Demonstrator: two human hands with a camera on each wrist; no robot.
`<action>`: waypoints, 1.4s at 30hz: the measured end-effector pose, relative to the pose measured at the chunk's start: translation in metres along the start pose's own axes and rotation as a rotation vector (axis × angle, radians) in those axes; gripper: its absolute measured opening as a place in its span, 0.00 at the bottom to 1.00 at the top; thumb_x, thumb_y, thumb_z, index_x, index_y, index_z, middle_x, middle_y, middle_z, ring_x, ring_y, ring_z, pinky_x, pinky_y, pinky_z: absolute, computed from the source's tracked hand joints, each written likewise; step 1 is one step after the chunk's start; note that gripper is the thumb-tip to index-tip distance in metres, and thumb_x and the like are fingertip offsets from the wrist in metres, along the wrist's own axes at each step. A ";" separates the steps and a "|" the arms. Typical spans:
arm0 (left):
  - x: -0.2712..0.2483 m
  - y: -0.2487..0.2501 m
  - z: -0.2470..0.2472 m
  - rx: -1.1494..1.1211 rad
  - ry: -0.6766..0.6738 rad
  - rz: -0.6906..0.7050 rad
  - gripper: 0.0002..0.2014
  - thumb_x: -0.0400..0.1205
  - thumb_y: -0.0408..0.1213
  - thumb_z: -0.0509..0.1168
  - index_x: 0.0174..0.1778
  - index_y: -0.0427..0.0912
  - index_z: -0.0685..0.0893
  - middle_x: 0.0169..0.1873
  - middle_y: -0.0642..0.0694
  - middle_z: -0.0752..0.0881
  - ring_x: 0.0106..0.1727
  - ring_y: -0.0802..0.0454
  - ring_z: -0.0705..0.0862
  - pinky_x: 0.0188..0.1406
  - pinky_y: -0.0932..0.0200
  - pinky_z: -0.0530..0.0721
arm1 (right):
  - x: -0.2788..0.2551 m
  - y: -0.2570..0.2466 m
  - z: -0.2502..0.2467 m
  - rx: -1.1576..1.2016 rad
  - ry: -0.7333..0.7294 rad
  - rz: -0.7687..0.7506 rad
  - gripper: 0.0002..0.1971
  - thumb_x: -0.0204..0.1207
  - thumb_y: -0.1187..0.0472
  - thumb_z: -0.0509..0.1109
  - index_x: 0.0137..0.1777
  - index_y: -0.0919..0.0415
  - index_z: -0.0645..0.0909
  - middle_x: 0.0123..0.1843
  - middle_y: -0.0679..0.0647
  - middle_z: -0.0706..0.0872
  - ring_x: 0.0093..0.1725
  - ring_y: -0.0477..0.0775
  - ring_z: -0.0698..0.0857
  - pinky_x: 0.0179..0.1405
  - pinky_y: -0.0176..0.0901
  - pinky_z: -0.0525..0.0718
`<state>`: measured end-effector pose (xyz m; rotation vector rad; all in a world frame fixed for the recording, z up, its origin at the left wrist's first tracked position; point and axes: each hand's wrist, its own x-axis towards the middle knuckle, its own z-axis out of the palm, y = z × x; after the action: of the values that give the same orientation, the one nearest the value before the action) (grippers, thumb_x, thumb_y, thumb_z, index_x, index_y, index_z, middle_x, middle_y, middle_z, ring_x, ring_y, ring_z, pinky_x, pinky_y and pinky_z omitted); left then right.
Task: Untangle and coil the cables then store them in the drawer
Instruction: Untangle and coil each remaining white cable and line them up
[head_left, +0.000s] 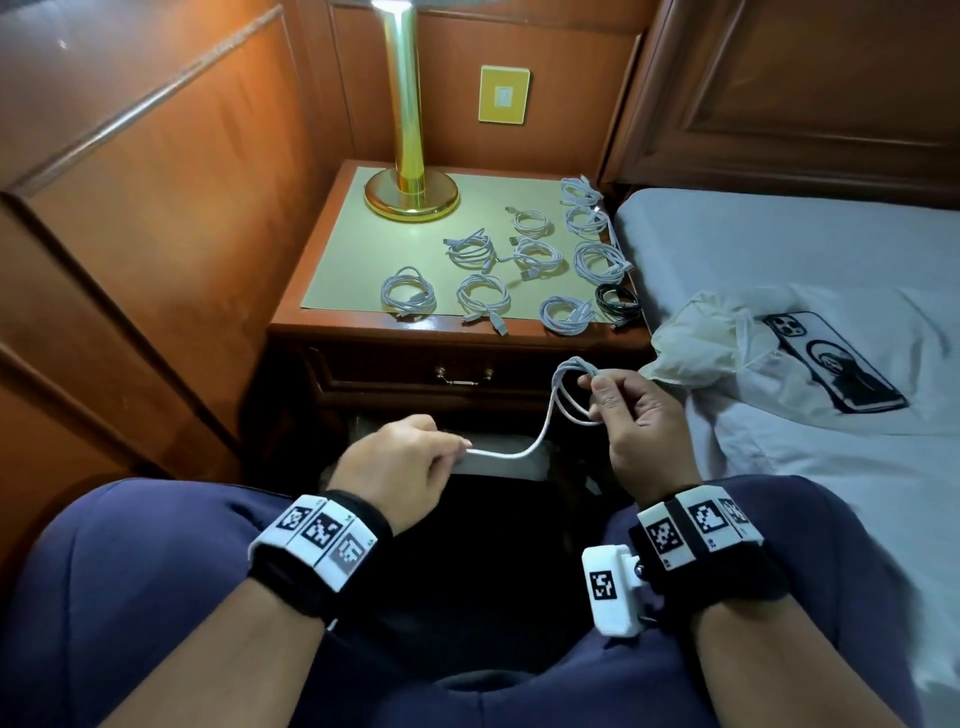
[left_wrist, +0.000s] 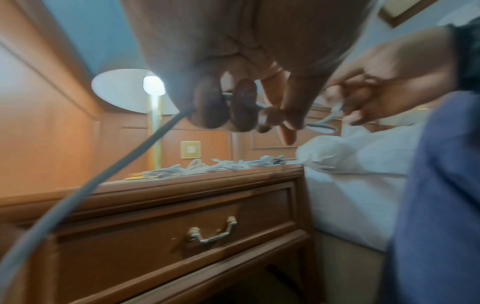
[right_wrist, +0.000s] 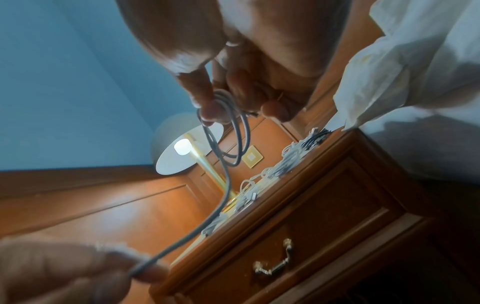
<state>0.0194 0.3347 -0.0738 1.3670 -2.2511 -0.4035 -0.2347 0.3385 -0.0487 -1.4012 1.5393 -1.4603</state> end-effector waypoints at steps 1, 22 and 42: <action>-0.002 0.006 0.002 -0.011 -0.040 0.047 0.14 0.82 0.49 0.59 0.50 0.58 0.92 0.36 0.56 0.79 0.34 0.51 0.85 0.29 0.54 0.85 | -0.003 -0.002 0.003 -0.010 -0.030 -0.001 0.09 0.85 0.64 0.67 0.45 0.54 0.87 0.32 0.46 0.84 0.33 0.39 0.82 0.41 0.28 0.79; -0.001 0.024 0.001 -0.277 0.233 -0.018 0.05 0.79 0.40 0.77 0.38 0.46 0.92 0.29 0.58 0.88 0.34 0.63 0.86 0.35 0.75 0.79 | -0.028 -0.003 0.032 0.018 -0.483 0.267 0.14 0.88 0.58 0.63 0.43 0.58 0.86 0.28 0.54 0.86 0.29 0.51 0.82 0.37 0.44 0.81; 0.006 0.012 0.003 -0.350 0.288 -0.027 0.06 0.79 0.28 0.74 0.46 0.43 0.89 0.43 0.52 0.87 0.46 0.55 0.86 0.48 0.60 0.85 | -0.024 0.001 0.040 0.124 -0.440 0.308 0.19 0.89 0.57 0.60 0.36 0.60 0.80 0.25 0.44 0.75 0.26 0.40 0.71 0.29 0.29 0.69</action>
<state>0.0066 0.3351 -0.0691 1.1878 -1.8294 -0.5431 -0.1922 0.3475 -0.0641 -1.2433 1.2899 -0.9671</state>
